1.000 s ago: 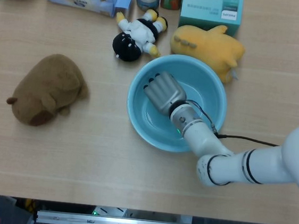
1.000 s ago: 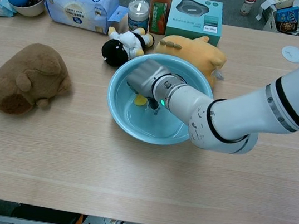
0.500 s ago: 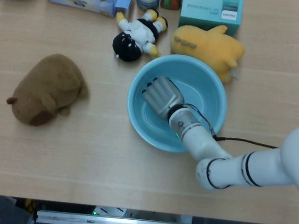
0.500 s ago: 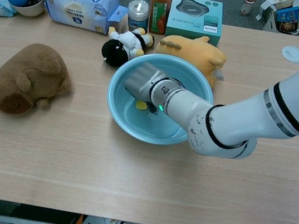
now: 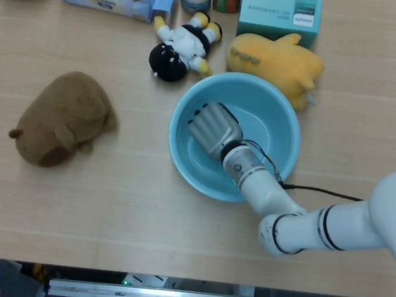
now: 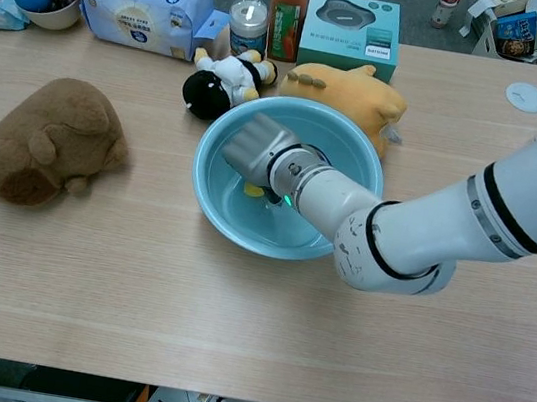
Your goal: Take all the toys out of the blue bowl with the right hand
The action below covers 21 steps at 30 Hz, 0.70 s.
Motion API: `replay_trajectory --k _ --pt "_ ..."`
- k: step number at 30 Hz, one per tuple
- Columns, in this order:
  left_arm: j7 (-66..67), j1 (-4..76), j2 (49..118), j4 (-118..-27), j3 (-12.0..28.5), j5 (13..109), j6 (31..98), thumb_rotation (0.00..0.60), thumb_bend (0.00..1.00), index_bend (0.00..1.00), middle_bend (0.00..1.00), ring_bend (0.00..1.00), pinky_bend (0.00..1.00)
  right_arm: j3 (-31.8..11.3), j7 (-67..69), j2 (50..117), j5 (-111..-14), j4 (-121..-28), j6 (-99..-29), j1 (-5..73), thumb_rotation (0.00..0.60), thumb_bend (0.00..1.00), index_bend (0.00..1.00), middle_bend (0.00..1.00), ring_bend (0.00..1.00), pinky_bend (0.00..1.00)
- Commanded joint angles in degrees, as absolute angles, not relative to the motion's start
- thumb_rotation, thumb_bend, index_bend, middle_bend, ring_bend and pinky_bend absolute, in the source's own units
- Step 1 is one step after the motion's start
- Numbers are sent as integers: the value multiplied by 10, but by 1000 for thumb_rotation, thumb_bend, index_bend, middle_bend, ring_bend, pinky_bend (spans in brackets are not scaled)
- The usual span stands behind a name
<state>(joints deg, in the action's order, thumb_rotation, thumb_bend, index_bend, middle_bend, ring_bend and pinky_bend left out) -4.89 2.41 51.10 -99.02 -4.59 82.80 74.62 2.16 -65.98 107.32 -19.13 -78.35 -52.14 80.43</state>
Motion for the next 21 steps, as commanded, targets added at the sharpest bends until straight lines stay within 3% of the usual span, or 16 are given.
replay_trajectory --k 1,21 --pt "-49 25 510 -991 -46 828 744 600 422 97 84 54 127 21 -664 1077 -194 -781 -524 802 600 262 368 363 356 643" --pt "-54 28 506 -992 -48 826 735 600 422 97 84 54 127 11 -675 1103 -229 -748 -526 778 600 246 437 392 392 643"
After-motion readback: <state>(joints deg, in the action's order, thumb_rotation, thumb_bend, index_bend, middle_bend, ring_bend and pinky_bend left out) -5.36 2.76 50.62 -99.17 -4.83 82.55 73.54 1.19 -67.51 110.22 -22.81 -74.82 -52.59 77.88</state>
